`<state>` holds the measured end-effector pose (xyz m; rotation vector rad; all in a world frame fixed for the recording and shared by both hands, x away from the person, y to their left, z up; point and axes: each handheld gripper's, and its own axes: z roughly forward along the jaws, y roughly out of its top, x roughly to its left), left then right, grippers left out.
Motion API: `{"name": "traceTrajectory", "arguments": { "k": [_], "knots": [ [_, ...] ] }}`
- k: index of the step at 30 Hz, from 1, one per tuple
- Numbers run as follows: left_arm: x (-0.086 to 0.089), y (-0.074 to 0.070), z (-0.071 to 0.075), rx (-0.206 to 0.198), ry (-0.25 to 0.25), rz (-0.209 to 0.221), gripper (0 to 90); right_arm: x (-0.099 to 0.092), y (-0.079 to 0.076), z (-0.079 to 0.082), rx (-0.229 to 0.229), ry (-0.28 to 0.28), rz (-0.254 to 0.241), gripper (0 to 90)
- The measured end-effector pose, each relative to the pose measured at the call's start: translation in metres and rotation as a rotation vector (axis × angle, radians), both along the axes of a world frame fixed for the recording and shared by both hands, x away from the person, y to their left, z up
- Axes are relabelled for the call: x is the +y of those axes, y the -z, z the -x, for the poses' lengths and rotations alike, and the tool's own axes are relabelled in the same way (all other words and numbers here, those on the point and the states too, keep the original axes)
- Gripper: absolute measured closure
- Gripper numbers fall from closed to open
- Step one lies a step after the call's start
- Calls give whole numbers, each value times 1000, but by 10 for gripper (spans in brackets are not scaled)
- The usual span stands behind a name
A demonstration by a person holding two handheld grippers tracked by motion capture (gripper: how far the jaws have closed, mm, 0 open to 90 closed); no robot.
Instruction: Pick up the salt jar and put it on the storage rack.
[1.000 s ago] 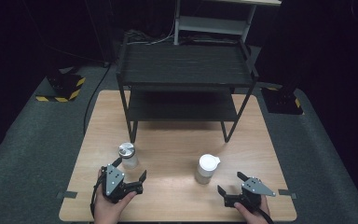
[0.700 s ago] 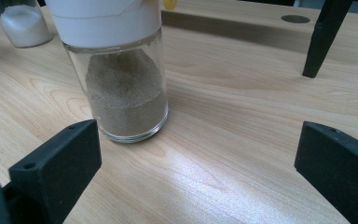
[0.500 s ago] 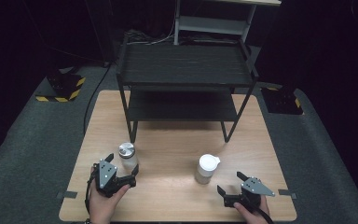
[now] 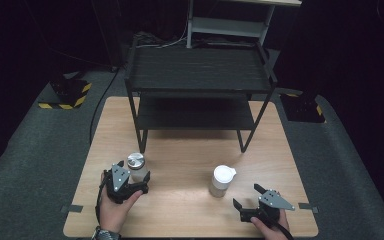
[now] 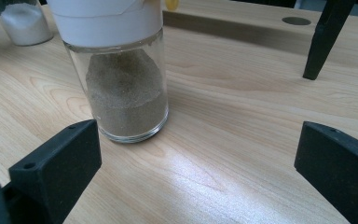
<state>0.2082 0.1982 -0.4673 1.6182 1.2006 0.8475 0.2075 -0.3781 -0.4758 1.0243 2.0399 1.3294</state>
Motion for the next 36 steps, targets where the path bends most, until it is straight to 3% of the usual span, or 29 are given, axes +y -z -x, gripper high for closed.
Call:
{"name": "traceTrajectory", "arguments": {
  "k": [4,10,29,33,36],
  "knots": [
    [3,1,-6,10,-14,21,19,-1,0,0,-2,1,-2,2],
    [4,3,-13,9,-15,16,39,-2,0,0,-4,3,-2,2],
    [-2,17,-12,-72,-18,20,325,-3,0,1,-10,5,6,2],
    [0,20,-11,-81,-26,66,343,-4,1,1,-12,7,7,2],
    [-1,19,-12,-79,-22,53,347,-4,1,2,-13,10,6,2]
  ]
}}
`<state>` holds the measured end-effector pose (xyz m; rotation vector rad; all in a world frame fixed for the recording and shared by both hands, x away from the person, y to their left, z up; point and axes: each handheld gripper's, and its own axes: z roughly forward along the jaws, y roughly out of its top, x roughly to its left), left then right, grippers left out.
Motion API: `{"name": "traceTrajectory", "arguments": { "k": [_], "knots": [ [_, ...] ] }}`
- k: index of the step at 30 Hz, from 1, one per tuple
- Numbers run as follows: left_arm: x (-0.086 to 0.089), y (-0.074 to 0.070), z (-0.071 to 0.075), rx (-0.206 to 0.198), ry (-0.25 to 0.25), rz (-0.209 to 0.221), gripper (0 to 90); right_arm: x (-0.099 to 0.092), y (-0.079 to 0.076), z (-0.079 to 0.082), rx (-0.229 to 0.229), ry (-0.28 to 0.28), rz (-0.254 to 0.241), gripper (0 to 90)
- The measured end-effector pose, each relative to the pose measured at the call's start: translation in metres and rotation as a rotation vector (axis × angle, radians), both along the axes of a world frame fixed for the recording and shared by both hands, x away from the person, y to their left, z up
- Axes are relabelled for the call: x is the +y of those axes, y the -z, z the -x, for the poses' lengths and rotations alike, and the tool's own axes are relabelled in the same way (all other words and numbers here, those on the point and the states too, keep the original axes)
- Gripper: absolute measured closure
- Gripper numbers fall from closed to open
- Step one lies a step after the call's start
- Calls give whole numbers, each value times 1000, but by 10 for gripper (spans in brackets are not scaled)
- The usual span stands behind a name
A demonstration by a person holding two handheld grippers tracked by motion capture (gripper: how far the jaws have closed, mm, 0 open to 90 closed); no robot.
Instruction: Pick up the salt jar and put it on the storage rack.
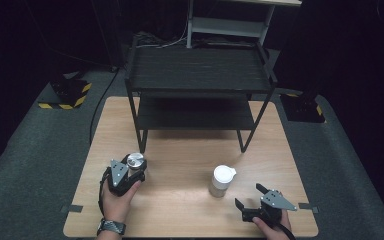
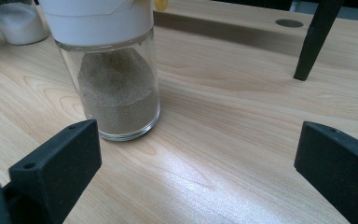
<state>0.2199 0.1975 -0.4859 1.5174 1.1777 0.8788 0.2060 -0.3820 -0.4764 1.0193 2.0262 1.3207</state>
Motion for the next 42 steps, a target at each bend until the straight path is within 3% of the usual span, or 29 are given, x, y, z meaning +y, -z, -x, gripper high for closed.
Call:
{"name": "traceTrajectory", "arguments": {
  "k": [10,17,23,42],
  "knots": [
    [-3,-5,0,10,11,-8,350,0,0,0,0,-1,0,2],
    [-5,-11,3,-13,42,9,350,-1,0,0,2,-2,-1,2],
    [-13,-25,6,-53,93,3,350,-1,0,0,2,-2,-1,2],
    [-35,-65,9,-102,194,26,350,-4,0,-1,6,1,-10,2]
  ]
}}
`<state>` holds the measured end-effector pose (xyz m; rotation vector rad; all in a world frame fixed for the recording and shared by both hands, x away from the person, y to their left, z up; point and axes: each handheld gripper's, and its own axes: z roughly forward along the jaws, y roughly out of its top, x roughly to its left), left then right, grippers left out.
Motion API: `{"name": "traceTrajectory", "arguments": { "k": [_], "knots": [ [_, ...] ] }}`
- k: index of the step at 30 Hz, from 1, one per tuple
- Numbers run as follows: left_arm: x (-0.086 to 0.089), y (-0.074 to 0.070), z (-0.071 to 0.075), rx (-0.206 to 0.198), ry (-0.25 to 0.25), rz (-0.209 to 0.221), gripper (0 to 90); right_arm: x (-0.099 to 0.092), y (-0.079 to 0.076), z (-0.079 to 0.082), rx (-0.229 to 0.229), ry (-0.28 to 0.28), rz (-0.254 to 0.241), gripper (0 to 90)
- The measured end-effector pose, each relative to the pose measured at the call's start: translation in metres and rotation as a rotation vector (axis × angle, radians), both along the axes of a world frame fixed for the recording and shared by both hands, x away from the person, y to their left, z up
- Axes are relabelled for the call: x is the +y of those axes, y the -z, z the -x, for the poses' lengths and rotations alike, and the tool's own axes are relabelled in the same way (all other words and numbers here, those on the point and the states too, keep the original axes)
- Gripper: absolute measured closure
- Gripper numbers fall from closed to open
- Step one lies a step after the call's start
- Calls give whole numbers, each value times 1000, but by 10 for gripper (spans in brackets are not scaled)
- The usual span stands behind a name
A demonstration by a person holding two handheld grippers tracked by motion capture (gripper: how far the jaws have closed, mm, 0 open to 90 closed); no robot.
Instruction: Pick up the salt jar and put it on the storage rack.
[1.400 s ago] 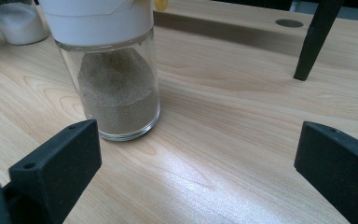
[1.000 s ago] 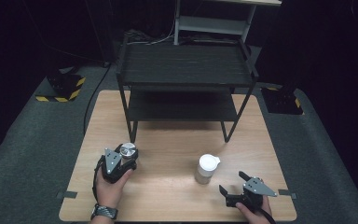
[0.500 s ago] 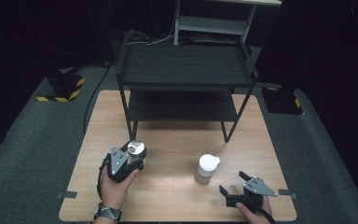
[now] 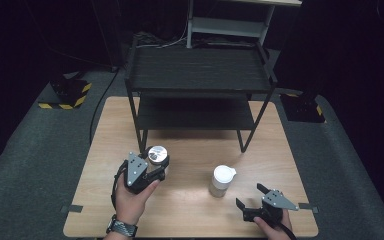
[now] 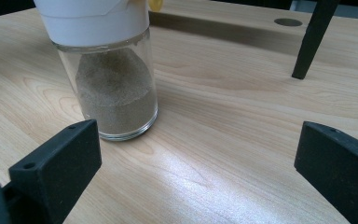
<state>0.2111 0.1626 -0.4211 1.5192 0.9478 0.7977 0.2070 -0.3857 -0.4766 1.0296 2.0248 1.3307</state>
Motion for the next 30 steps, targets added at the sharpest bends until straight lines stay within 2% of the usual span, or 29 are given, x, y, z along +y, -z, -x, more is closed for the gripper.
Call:
{"name": "traceTrajectory", "arguments": {
  "k": [11,30],
  "knots": [
    [-10,-22,0,-20,28,9,350,-1,0,0,0,2,-5,2],
    [-23,-56,-7,-54,37,9,350,-3,1,0,1,0,-10,2]
  ]
}}
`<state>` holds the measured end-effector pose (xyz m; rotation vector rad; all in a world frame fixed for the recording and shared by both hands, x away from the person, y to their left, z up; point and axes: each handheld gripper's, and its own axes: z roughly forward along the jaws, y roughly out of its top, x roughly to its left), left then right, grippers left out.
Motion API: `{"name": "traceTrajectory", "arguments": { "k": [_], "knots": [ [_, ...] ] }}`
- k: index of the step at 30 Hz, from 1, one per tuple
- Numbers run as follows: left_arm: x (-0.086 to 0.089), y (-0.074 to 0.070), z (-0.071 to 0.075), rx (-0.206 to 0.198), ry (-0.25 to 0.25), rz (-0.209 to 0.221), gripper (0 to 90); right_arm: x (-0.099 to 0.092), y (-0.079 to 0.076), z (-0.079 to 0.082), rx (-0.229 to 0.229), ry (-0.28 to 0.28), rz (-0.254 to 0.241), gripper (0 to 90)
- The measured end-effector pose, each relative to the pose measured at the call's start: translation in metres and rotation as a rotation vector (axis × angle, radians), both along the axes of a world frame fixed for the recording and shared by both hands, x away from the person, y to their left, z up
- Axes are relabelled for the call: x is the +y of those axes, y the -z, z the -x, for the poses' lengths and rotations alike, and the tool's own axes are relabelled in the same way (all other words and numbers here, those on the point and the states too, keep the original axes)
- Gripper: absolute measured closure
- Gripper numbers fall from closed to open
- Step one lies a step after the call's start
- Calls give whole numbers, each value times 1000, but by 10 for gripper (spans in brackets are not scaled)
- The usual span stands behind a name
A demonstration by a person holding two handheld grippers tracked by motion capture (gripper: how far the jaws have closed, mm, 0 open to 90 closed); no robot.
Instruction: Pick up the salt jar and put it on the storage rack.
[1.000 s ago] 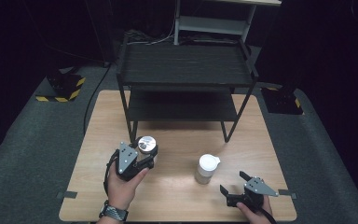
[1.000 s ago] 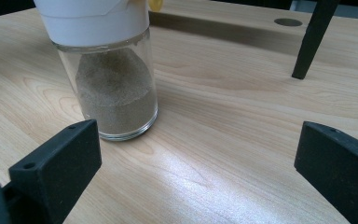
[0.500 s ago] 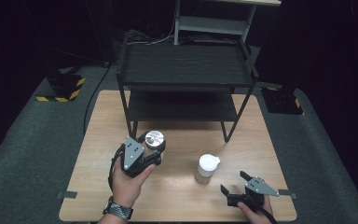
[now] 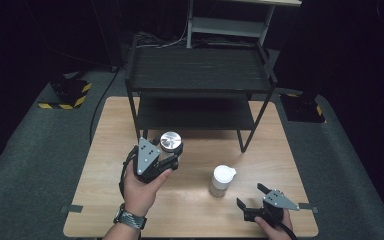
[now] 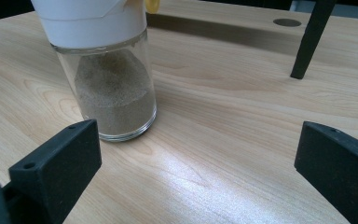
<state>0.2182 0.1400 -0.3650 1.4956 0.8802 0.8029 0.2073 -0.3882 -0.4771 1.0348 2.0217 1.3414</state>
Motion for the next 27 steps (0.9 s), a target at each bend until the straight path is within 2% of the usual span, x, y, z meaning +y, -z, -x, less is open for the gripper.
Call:
{"name": "traceTrajectory", "arguments": {
  "k": [13,27],
  "knots": [
    [-3,-25,-2,-29,-2,-7,350,-1,1,0,0,5,-9,2],
    [-8,-69,-14,-67,-9,-4,350,-2,1,0,2,3,-14,2]
  ]
}}
